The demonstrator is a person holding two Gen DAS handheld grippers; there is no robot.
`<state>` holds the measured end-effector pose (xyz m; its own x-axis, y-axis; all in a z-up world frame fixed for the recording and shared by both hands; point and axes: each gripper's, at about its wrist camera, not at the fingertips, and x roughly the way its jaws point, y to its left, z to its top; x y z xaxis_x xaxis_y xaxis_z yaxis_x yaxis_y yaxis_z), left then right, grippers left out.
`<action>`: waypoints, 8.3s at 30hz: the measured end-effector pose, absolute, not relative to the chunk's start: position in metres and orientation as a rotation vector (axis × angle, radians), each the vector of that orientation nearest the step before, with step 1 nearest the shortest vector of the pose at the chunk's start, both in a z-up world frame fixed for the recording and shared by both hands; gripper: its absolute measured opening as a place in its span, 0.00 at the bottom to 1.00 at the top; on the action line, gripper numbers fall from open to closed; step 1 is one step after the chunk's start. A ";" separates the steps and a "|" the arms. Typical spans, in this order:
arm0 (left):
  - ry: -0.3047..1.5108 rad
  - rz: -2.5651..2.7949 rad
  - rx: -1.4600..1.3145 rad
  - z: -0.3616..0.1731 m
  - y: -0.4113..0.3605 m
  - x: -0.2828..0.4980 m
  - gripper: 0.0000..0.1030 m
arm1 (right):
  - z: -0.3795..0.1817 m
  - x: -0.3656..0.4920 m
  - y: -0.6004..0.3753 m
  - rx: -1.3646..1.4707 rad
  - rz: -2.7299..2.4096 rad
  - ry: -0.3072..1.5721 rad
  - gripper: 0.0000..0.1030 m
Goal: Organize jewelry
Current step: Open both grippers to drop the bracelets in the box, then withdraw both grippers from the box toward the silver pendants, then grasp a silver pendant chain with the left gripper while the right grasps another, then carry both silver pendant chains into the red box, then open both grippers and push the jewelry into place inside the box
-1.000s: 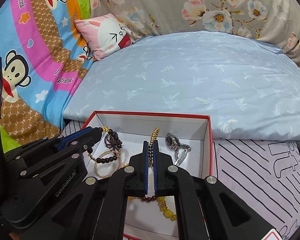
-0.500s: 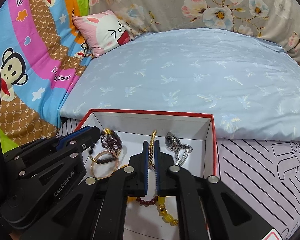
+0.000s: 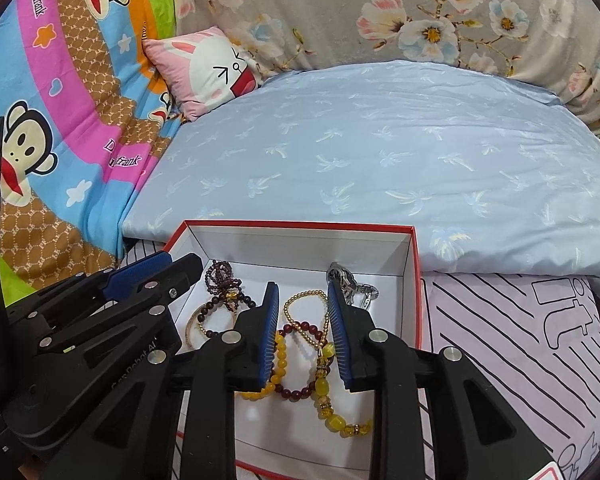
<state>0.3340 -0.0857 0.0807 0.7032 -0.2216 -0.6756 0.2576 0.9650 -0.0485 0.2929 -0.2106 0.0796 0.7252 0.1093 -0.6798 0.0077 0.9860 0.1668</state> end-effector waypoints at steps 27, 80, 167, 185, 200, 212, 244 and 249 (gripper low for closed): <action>0.678 -0.298 0.080 0.132 -0.081 0.242 0.23 | 0.128 0.196 -0.207 0.158 0.045 0.700 0.26; 0.929 -0.293 -0.006 0.007 -0.013 0.100 0.49 | 0.000 0.080 -0.171 0.139 0.056 0.954 0.11; 0.697 -0.349 -0.004 0.136 -0.046 0.159 0.07 | 0.151 0.106 -0.202 0.212 0.139 0.625 0.02; 0.657 -0.303 0.039 0.151 -0.067 0.259 0.07 | 0.158 0.210 -0.205 0.181 0.103 0.607 0.02; 0.728 -0.276 0.061 0.111 -0.080 0.312 0.07 | 0.120 0.259 -0.201 0.151 0.081 0.679 0.02; 0.757 -0.269 0.062 0.091 -0.083 0.326 0.07 | 0.095 0.277 -0.204 0.143 0.065 0.724 0.02; 0.782 -0.229 0.096 0.069 -0.085 0.337 0.24 | 0.074 0.286 -0.202 0.136 0.025 0.763 0.10; 0.775 -0.214 0.096 0.071 -0.083 0.334 0.32 | 0.075 0.283 -0.203 0.129 0.008 0.758 0.22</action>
